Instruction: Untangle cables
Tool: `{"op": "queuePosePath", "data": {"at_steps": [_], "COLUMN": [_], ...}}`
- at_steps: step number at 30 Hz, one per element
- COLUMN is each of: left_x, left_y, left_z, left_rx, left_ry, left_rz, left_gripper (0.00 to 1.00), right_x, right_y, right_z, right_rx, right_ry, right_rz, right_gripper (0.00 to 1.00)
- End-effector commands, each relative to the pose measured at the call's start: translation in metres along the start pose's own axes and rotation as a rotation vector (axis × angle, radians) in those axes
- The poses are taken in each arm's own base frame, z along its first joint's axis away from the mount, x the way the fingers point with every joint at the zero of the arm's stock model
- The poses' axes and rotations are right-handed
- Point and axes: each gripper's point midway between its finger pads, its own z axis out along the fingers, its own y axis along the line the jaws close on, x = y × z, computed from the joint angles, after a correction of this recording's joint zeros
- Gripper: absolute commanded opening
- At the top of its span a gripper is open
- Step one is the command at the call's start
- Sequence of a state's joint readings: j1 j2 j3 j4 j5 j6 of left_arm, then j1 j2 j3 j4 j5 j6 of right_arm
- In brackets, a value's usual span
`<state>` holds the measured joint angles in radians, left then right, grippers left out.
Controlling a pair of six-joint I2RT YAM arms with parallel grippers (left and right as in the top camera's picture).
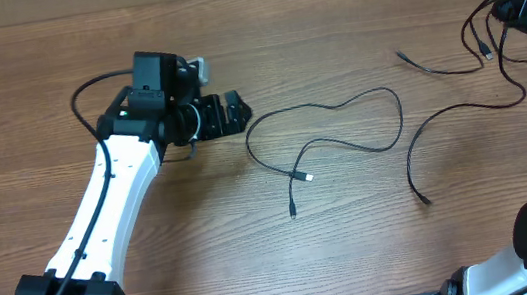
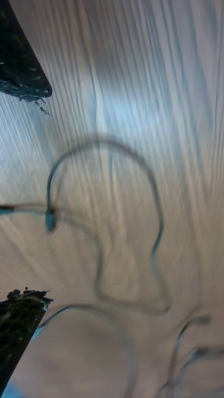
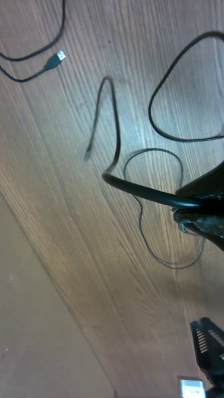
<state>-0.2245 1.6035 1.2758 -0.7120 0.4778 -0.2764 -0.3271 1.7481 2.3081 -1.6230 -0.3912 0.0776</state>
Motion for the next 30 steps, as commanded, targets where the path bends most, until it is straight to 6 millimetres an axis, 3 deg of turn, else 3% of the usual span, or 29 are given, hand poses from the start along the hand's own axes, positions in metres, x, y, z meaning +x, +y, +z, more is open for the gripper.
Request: {"op": "queuePosePath", "data": {"at_steps": [1,5,8,11,16,18,22,30], "left_x": [0.008,0.010,0.015,0.018,0.037,0.053,0.062,0.069], "left_y": [-0.039,-0.047,-0.058,-0.053,-0.056,-0.057,-0.050,-0.036], "left_z": [-0.001,0.013,0.026,0.039,0.081,0.112,0.145,0.176], "left_rx": [0.109,0.001,-0.094,-0.213,-0.232,-0.223,-0.244,-0.248], "left_ry": [0.015,-0.011,-0.025,-0.025,0.053,0.111,0.137,0.158], "left_rz": [0.187,0.287,0.479,0.529,0.666,0.757,0.784,0.781], "left_gripper": [1.00,1.00,0.99,1.00,1.00,1.00,1.00,1.00], "right_x": [-0.005,-0.005,-0.005,-0.004,-0.004,-0.003,-0.002,-0.002], "right_y": [0.000,0.000,0.000,0.000,0.000,0.000,0.000,0.000], "right_z": [-0.008,-0.007,-0.007,-0.007,-0.007,-0.007,-0.007,-0.007], "right_rx": [0.007,0.007,0.007,0.007,0.008,0.008,0.009,0.008], "right_ry": [-0.037,-0.037,-0.036,-0.034,-0.032,-0.029,-0.026,-0.026], "right_rz": [-0.027,-0.026,-0.026,-0.025,-0.024,-0.023,-0.022,-0.022], "right_gripper": [0.04,0.04,0.04,0.04,0.04,0.04,0.04,0.04]}}
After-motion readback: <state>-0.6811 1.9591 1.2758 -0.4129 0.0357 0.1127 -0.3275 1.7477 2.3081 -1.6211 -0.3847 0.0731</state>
